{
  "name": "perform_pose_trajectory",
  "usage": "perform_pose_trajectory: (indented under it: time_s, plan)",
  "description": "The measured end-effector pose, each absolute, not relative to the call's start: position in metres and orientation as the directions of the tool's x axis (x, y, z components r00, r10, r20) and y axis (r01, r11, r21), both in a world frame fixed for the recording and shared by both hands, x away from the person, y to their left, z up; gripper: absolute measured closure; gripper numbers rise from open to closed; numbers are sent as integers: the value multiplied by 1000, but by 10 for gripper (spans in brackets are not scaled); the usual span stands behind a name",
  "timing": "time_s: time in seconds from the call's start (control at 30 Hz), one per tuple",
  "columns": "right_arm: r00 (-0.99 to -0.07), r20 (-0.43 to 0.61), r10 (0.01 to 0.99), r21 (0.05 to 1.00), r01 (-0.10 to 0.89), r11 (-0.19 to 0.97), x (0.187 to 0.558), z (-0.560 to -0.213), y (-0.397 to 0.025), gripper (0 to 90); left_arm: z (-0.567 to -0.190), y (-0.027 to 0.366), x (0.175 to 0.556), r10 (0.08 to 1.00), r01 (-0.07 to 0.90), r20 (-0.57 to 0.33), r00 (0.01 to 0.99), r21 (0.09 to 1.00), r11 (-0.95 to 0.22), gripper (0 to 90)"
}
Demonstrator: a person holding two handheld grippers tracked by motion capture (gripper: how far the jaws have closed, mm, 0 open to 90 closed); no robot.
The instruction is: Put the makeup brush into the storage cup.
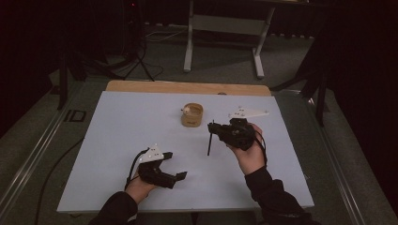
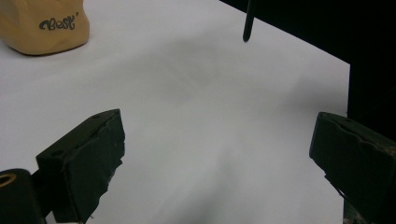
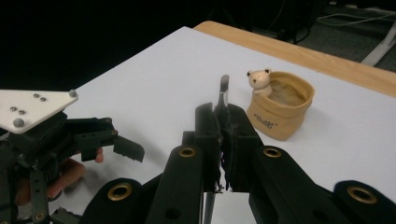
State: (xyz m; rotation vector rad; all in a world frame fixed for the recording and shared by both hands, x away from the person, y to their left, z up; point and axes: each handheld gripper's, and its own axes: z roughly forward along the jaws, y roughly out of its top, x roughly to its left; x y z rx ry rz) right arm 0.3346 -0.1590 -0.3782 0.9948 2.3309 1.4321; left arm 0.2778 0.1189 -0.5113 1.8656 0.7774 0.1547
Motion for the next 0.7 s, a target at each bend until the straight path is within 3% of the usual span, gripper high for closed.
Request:
perform_pose_trajectory:
  time_s: [0.7]
  plan:
    - [-732, 87, 676, 896, 354, 268, 351, -350, -160, 854, -512, 120, 278, 575, 441, -246, 780, 868, -227, 39]
